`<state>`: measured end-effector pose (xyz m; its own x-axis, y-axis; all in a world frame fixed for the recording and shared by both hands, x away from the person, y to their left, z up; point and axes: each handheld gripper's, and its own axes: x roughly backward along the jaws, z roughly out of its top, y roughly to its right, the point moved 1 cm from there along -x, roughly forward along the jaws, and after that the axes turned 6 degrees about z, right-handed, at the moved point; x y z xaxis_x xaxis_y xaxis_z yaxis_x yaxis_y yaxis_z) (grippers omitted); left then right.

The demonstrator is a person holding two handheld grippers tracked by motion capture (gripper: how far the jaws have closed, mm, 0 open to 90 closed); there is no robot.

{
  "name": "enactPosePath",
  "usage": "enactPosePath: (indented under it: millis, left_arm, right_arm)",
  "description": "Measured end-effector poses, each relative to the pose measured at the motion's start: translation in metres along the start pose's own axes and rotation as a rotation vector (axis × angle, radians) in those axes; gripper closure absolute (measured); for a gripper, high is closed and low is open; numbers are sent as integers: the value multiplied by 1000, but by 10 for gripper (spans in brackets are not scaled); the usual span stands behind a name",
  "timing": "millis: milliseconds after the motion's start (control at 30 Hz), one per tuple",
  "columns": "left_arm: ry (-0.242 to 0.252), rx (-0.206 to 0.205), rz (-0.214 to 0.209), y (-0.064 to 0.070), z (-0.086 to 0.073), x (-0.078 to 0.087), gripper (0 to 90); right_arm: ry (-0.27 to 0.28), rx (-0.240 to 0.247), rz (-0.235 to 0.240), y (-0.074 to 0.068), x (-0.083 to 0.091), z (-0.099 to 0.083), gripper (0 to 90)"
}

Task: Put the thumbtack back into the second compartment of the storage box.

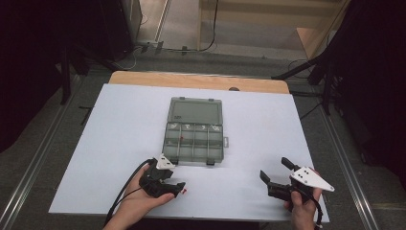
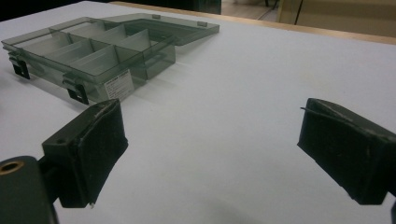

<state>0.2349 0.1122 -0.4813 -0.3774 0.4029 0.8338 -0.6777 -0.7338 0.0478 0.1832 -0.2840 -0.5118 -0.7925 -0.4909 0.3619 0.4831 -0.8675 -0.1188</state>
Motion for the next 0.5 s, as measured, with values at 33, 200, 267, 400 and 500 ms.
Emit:
enactPosePath:
  millis: [33,200,267,400,500]
  left_arm:
    - [-3,-8,13,0,-1,-1,480]
    - [-29,-37,22,5,-3,-4,564]
    - [-37,-23,17,6,-2,-4,564]
    - [-38,-18,30,8,-2,-4,603]
    - [-37,-23,25,8,-3,-4,640]
  right_arm:
    - [0,1,0,0,0,0,78]
    - [-1,-1,-3,0,0,0,81]
    - [-1,0,-3,0,0,0,81]
    - [-2,2,-4,0,0,0,83]
    - [-2,2,-4,0,0,0,84]
